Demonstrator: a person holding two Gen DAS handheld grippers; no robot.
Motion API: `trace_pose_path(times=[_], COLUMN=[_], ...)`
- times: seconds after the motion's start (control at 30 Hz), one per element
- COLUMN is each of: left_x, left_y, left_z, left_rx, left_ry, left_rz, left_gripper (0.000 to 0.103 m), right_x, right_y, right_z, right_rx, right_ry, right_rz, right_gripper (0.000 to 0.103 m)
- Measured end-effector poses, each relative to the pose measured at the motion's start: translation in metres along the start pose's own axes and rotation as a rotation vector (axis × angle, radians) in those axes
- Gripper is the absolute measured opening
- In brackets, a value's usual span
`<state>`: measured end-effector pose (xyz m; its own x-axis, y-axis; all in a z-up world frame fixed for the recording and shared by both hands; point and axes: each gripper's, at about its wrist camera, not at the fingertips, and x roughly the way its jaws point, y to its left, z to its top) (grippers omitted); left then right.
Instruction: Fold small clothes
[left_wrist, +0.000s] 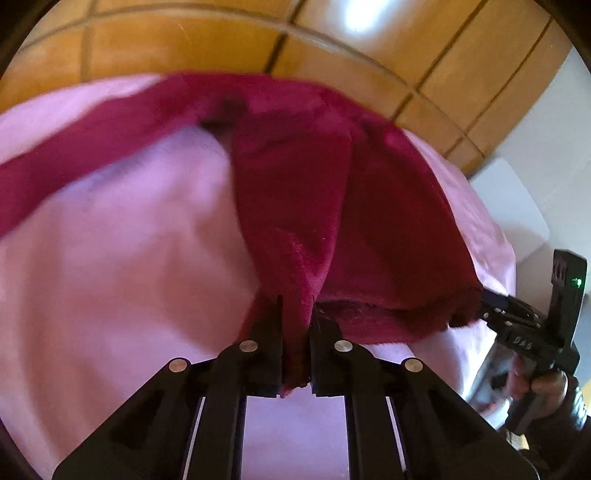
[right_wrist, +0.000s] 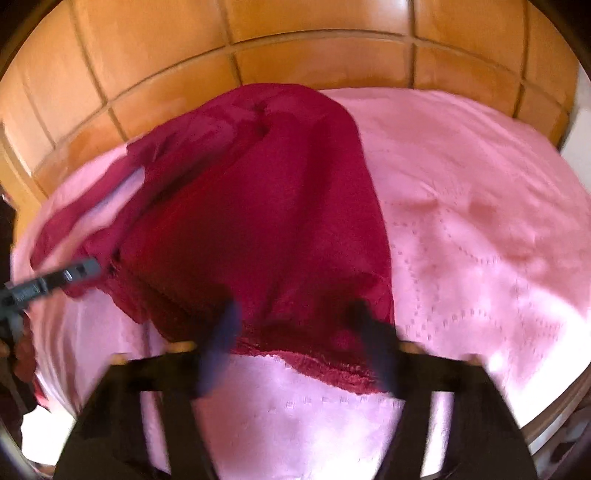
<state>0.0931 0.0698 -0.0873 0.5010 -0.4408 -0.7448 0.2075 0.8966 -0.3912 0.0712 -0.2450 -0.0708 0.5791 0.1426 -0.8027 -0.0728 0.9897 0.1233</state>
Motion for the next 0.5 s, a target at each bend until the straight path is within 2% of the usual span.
trace_pose_path(times=[0.03, 0.07, 0.13, 0.2, 0.23, 0.27, 0.37, 0.43, 0.47, 0.5], left_x=[-0.01, -0.025, -0.052, -0.07, -0.08, -0.091, -0.102, -0.106, -0.106, -0.106], left_y=[0.005, 0.015, 0.027, 0.038, 0.048, 0.063, 0.093, 0.115, 0.119, 0.122], left_z=[-0.001, 0.0, -0.011, -0.02, -0.029, -0.039, -0.06, -0.082, -0.088, -0.095], left_rx=[-0.019, -0.047, -0.085, -0.105, -0.123, -0.154, -0.234, -0.297, -0.311, -0.315], left_ry=[-0.027, -0.062, -0.109, -0.132, -0.136, -0.134, -0.114, -0.091, -0.084, -0.086], left_rz=[0.011, 0.028, 0.062, 0.129, 0.163, 0.2, 0.288, 0.327, 0.329, 0.331], left_gripper=[0.008, 0.008, 0.007, 0.007, 0.007, 0.007, 0.007, 0.007, 0.007, 0.007], right_x=[-0.001, -0.004, -0.011, -0.021, -0.024, -0.029, -0.041, -0.045, -0.044, -0.041], right_y=[0.003, 0.006, 0.018, 0.036, 0.043, 0.054, 0.06, 0.047, 0.037, 0.025], right_z=[0.0, 0.001, 0.003, 0.005, 0.004, 0.003, 0.004, 0.013, 0.017, 0.023], right_rx=[-0.022, -0.039, -0.077, -0.135, -0.155, -0.179, -0.187, -0.136, -0.104, -0.061], right_ry=[-0.009, -0.019, -0.044, -0.048, -0.041, -0.028, -0.03, -0.046, -0.052, -0.06], right_rz=[-0.004, 0.004, 0.049, 0.16, 0.217, 0.311, 0.433, 0.462, 0.453, 0.43], right_gripper=[0.027, 0.017, 0.01, 0.009, 0.01, 0.013, 0.029, 0.035, 0.041, 0.043])
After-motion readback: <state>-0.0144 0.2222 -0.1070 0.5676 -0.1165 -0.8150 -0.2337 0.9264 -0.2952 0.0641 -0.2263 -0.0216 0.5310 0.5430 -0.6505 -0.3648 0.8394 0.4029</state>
